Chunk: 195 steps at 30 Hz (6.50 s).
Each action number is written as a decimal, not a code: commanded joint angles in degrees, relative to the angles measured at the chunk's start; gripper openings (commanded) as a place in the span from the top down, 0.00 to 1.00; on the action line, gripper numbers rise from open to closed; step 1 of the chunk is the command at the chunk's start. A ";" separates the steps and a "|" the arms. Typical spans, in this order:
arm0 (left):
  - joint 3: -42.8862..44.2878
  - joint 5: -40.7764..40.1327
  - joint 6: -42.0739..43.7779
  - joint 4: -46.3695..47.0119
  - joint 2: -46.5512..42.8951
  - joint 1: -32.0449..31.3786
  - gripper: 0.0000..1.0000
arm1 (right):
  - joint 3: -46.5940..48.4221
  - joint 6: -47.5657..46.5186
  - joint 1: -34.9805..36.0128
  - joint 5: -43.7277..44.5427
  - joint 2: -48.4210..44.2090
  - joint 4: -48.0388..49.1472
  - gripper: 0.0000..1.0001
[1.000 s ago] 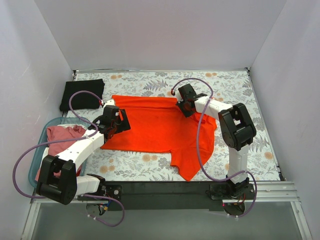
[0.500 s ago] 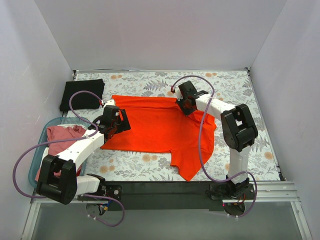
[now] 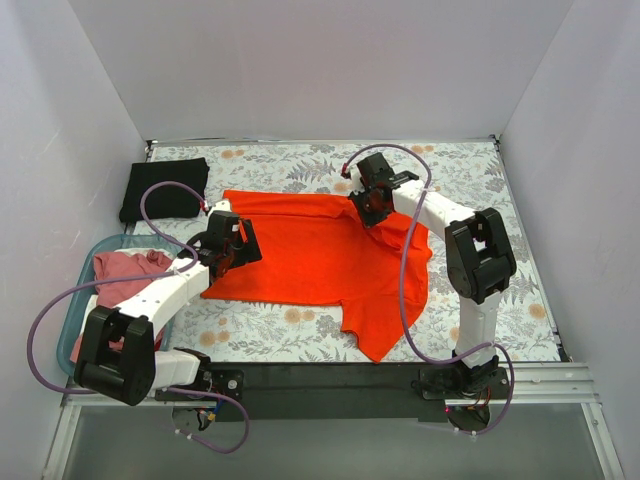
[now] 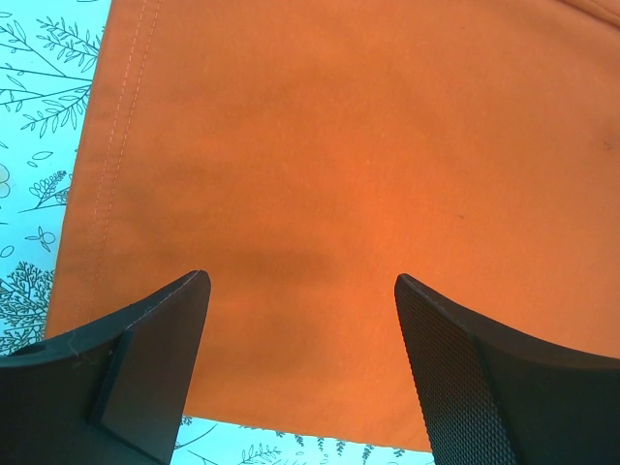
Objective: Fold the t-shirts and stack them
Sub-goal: Fold the tshirt
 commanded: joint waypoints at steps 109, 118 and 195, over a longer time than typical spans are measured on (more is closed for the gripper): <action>57.48 28.42 -6.99 -13.00 50.58 -13.38 1.00 | -39.94 26.77 -28.05 -42.50 -15.17 38.71 0.69; 55.73 30.27 -7.34 -14.06 51.29 -13.47 0.96 | -39.41 26.77 -28.31 -37.42 -16.92 38.45 0.69; 52.92 4.25 -1.37 -7.64 39.54 9.38 0.36 | -17.16 17.90 -31.58 -19.93 -11.63 29.94 0.70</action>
